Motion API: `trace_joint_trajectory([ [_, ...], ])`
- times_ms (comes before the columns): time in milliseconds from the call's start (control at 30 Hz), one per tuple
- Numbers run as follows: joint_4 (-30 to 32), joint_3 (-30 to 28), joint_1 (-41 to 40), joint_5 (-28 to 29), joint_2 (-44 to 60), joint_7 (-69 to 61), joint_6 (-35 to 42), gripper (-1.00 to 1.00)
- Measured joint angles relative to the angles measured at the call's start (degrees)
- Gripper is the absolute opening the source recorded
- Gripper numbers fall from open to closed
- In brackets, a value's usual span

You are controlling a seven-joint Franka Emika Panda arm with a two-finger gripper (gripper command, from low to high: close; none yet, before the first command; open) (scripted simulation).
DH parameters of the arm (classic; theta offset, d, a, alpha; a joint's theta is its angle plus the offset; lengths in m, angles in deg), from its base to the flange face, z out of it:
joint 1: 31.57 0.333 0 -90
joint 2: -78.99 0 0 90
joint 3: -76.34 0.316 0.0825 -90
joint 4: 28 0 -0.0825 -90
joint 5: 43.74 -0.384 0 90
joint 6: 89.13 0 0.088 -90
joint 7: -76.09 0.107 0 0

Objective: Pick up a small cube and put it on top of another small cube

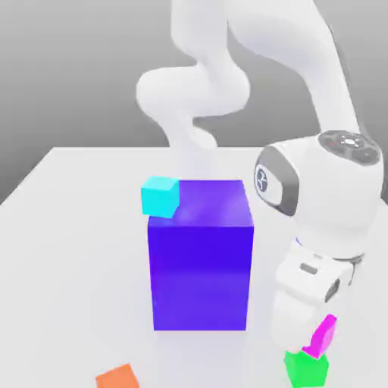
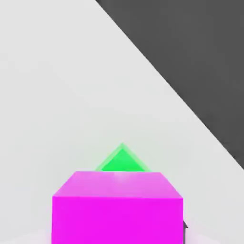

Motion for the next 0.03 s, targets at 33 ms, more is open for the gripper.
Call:
trace_joint_trajectory([
  [33, 0.0, 0.0, 0.0, 0.0, 0.0, 0.0, 0.0, 1.00],
])
